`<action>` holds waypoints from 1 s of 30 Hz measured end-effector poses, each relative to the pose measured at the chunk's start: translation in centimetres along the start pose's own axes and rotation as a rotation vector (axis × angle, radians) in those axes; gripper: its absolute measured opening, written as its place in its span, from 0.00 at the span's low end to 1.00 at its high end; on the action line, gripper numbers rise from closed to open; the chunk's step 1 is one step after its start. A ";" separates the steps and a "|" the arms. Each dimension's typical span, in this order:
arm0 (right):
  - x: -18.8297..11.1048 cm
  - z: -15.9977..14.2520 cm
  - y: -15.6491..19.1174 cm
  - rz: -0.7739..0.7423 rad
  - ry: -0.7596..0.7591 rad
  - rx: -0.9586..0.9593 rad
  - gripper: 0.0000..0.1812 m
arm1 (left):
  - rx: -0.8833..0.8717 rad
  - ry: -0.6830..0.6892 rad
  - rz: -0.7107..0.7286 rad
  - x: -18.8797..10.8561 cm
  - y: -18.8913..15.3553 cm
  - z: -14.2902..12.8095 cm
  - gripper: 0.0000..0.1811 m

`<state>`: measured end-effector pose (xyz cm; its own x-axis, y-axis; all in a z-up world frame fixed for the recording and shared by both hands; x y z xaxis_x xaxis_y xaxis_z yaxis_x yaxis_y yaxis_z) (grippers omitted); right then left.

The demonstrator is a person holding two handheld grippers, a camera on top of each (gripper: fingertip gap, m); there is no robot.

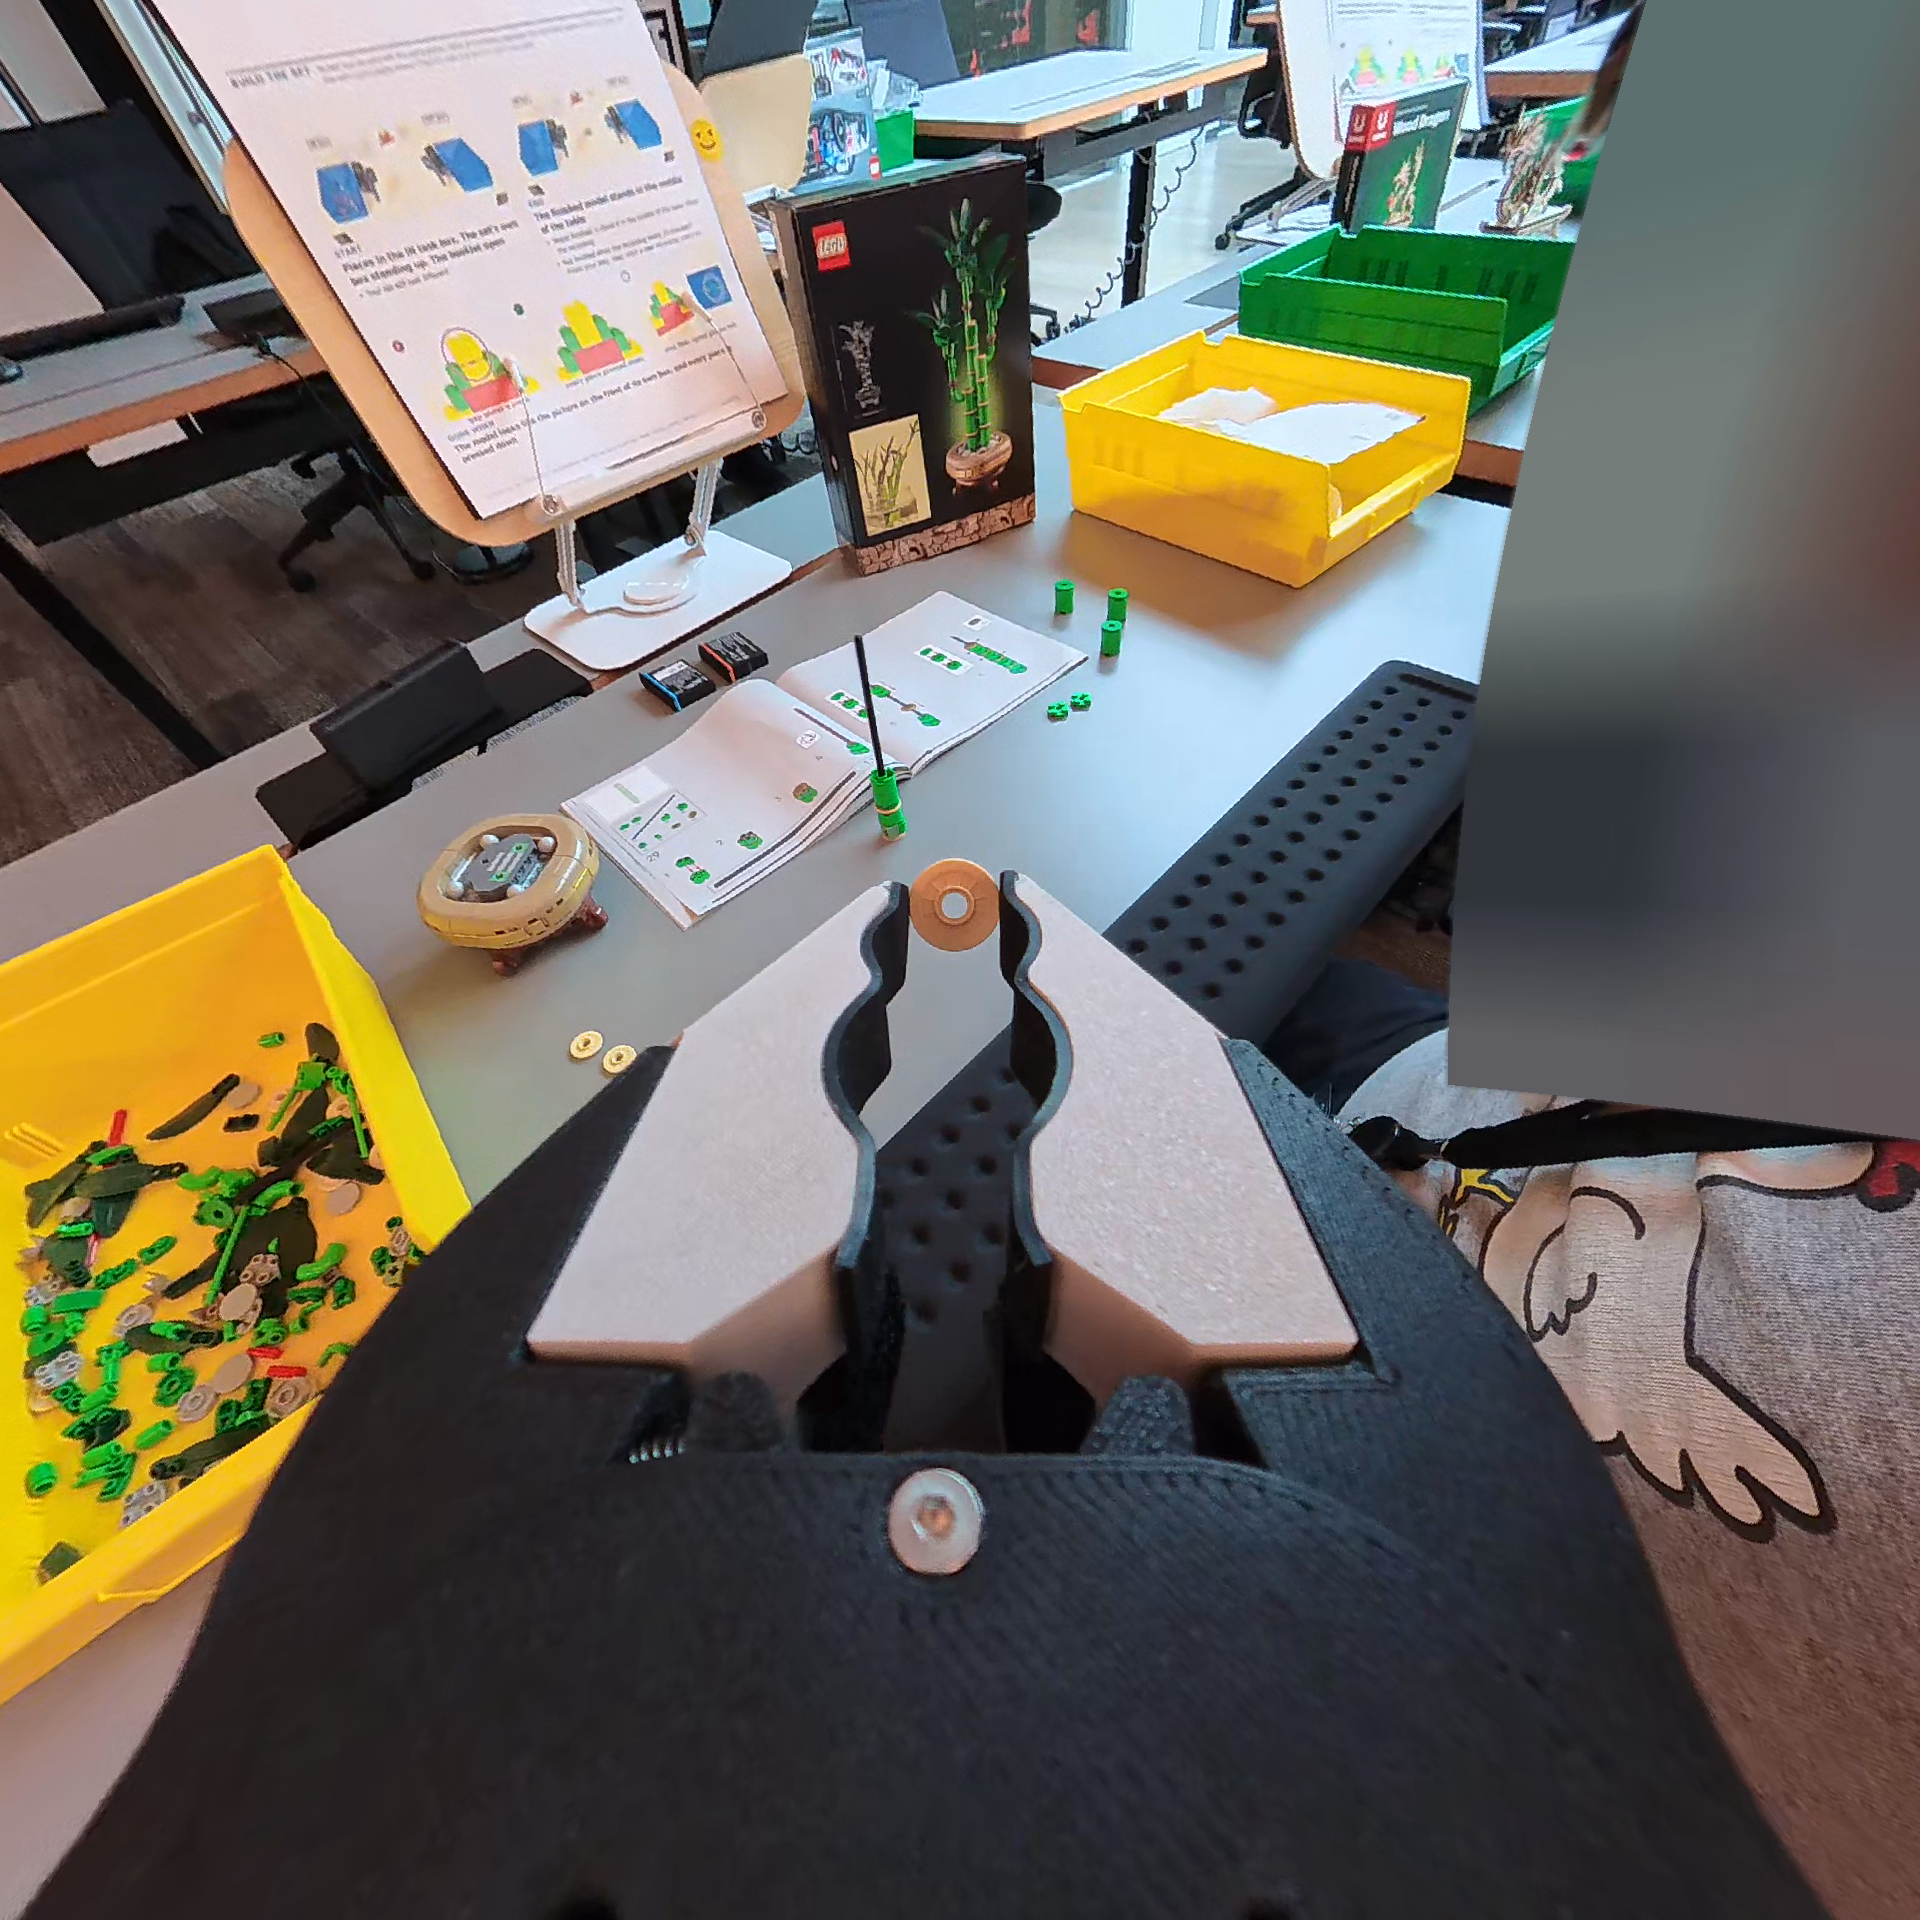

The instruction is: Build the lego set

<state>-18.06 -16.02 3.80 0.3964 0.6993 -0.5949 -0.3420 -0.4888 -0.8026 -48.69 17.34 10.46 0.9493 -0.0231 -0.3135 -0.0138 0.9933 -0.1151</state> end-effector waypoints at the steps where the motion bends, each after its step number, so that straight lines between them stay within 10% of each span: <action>1: 0.2 -0.1 0.1 0.002 0.008 -0.009 0.00 | -0.002 0.002 -0.001 0.2 0.1 0.0 0.08; 30: 0.6 -1.4 0.8 -0.006 0.027 0.023 0.00 | 0.015 0.012 -0.035 1.7 -0.6 1.0 0.08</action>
<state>-16.85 -16.72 2.76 0.4207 0.6878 -0.5915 -0.3586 -0.4728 -0.8049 -46.76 16.84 10.97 0.9454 -0.0588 -0.3205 0.0239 0.9934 -0.1118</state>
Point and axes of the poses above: each gripper's, where its closed fingertips meet, x out along the fingers, z out of its top, y = z × x across the jaws, the point moved 4 cm from there along -x, back along the fingers, and after that the axes turned 12 degrees about -x, right-handed, at the moved point
